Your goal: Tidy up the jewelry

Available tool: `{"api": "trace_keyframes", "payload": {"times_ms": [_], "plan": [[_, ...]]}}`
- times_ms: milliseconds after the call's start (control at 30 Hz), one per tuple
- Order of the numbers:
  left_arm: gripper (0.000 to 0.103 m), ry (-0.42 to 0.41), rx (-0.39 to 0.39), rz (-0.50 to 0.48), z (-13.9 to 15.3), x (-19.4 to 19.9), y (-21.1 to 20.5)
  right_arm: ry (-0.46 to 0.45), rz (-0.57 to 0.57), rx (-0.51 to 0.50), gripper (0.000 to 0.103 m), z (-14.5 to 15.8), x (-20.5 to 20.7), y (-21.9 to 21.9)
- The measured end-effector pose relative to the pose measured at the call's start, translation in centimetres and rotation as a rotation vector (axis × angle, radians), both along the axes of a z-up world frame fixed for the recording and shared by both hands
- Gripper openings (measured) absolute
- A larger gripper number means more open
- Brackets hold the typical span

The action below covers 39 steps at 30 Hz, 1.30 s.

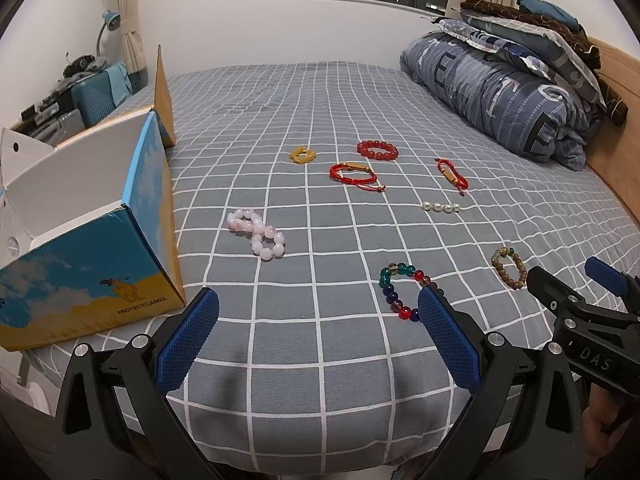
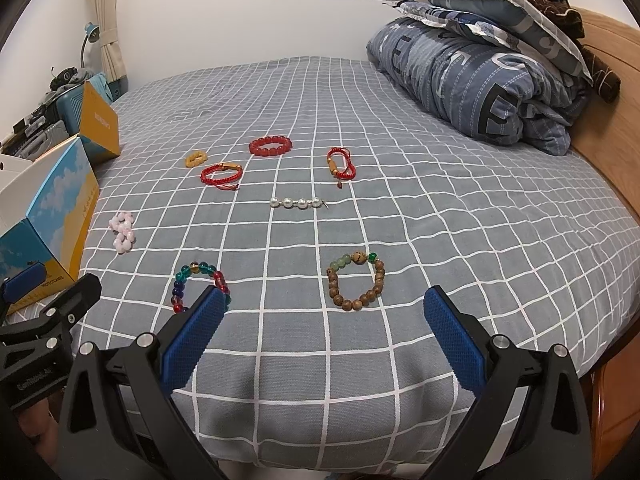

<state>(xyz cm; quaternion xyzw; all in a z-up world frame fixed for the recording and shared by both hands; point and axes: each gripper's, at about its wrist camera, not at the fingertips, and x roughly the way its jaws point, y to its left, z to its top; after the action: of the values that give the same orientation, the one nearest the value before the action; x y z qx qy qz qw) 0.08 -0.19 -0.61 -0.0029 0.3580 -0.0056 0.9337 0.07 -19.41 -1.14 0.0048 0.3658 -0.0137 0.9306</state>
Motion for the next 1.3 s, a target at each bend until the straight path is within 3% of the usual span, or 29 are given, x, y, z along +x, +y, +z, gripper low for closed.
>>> {"api": "trace_keyframes", "payload": {"times_ms": [767,1067,1300], "plan": [[0.097,0.007,-0.012,0.008,0.0,-0.1,0.1,-0.008,0.0,-0.004,0.096,0.2,-0.2,-0.1],[0.097,0.0,-0.002,0.02,2.3,1.9,0.3,-0.039,-0.015,0.0,0.096,2.9,0.4,-1.2],[0.097,0.052,-0.048,0.015,3.9,5.8,1.5,-0.035,0.014,-0.023,0.096,5.9,4.3,-0.3]]}}
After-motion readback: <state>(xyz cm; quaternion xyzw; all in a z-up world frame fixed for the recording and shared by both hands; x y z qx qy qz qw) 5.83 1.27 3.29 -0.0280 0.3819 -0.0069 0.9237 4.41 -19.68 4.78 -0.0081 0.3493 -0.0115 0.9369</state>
